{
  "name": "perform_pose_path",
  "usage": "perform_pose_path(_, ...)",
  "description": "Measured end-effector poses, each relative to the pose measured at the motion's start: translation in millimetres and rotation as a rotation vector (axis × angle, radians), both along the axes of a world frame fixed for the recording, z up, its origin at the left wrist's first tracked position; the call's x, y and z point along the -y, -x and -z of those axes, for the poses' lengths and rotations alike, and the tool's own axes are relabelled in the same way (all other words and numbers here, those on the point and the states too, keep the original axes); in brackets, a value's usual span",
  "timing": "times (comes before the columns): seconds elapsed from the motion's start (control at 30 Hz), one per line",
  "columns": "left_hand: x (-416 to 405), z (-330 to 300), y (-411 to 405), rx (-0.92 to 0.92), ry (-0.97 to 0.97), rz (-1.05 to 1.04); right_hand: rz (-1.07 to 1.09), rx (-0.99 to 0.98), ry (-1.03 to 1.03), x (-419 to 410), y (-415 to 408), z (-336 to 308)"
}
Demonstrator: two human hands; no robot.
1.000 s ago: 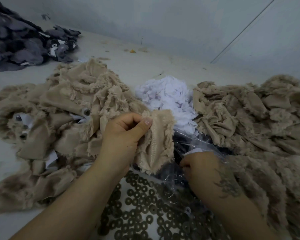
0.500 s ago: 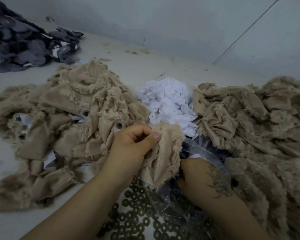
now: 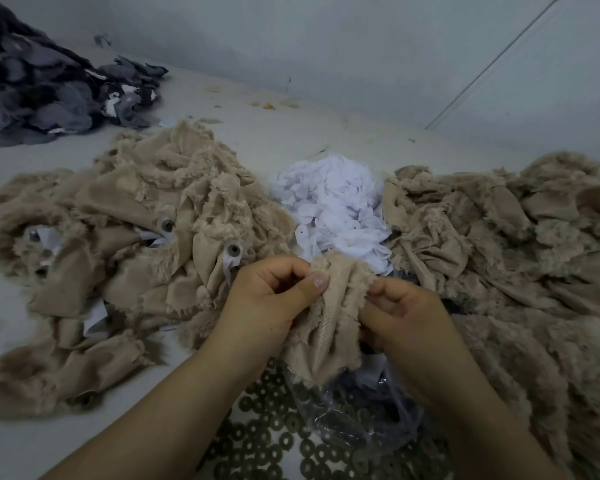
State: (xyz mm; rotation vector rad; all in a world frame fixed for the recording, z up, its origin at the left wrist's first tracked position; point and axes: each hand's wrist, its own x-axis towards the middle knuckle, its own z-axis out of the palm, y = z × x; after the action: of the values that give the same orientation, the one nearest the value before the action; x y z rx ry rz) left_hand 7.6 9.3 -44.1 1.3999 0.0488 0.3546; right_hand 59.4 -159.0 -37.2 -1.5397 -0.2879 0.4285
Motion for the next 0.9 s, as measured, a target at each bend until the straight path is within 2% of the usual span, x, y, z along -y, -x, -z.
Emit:
perform_pose_path(0.1,1,-1,-1,0.009,0.004,0.015,-0.179,-0.446,-0.410,1,1,-3)
perform_pose_path(0.17,3,0,-1,0.013,0.025,0.030,-0.219,-0.572,-0.515,0,1,-2)
perform_pose_path(0.23,4,0,-1,0.029,-0.003,0.025,-0.172,-0.477,-0.427,-3,2,1)
perform_pose_path(0.4,5,0,0,0.034,-0.102,0.020,0.043,0.065,0.009,-2,3,5)
perform_pose_path(0.5,7,0,-2,0.027,-0.139,-0.003,0.088,0.213,0.174,-4,7,4)
perform_pose_path(0.57,8,0,-2,0.030,-0.171,0.000,0.127,0.268,0.150,-3,8,4)
perform_pose_path(0.73,10,0,-2,0.061,-0.227,-0.025,0.153,0.198,-0.026,-2,10,1)
perform_pose_path(0.9,12,0,-2,0.075,-0.293,-0.015,0.244,0.173,-0.039,-2,9,3)
